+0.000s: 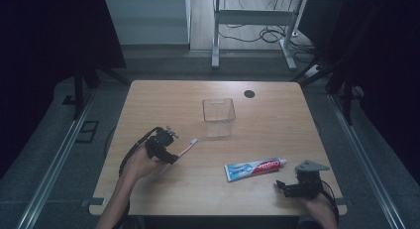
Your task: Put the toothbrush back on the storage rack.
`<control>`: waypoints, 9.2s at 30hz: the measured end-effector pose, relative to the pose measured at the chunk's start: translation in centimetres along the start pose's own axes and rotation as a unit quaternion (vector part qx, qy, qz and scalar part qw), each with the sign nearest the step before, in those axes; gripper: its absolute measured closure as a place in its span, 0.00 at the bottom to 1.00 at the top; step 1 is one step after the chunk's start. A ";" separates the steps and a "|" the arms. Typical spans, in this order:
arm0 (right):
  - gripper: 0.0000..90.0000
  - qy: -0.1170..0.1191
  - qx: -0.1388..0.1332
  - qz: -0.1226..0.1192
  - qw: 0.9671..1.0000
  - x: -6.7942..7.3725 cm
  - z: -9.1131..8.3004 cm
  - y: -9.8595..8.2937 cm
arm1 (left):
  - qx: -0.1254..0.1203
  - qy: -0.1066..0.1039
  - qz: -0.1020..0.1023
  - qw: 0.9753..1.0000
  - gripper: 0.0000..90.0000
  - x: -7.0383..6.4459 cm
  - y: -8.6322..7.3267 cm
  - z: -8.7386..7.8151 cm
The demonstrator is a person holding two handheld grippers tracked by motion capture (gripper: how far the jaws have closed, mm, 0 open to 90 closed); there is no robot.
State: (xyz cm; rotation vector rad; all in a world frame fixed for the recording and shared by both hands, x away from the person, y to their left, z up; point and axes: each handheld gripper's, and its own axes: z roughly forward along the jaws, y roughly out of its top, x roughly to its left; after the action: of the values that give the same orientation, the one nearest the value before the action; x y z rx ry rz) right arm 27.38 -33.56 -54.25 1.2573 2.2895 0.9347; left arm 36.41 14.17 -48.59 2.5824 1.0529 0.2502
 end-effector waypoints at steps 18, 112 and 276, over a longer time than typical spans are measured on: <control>0.00 0.000 0.000 0.000 1.000 0.0 0.0 0.0 | 0.062 -0.029 0.008 0.998 0.65 0.1 3.0 2.5; 0.00 0.000 0.000 0.001 1.000 0.0 0.0 0.0 | -0.139 -0.062 -0.026 0.988 0.94 1.5 11.7 -7.6; 0.00 0.004 -0.001 -0.005 1.000 -0.1 0.1 0.1 | -0.220 -0.031 0.010 0.975 0.21 -1.9 17.3 -1.2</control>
State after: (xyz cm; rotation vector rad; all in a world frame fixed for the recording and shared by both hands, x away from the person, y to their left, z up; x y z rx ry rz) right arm 27.53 -33.53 -54.26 1.2415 2.2988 0.9401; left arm 45.82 1.62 -41.06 2.1876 0.8385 0.3594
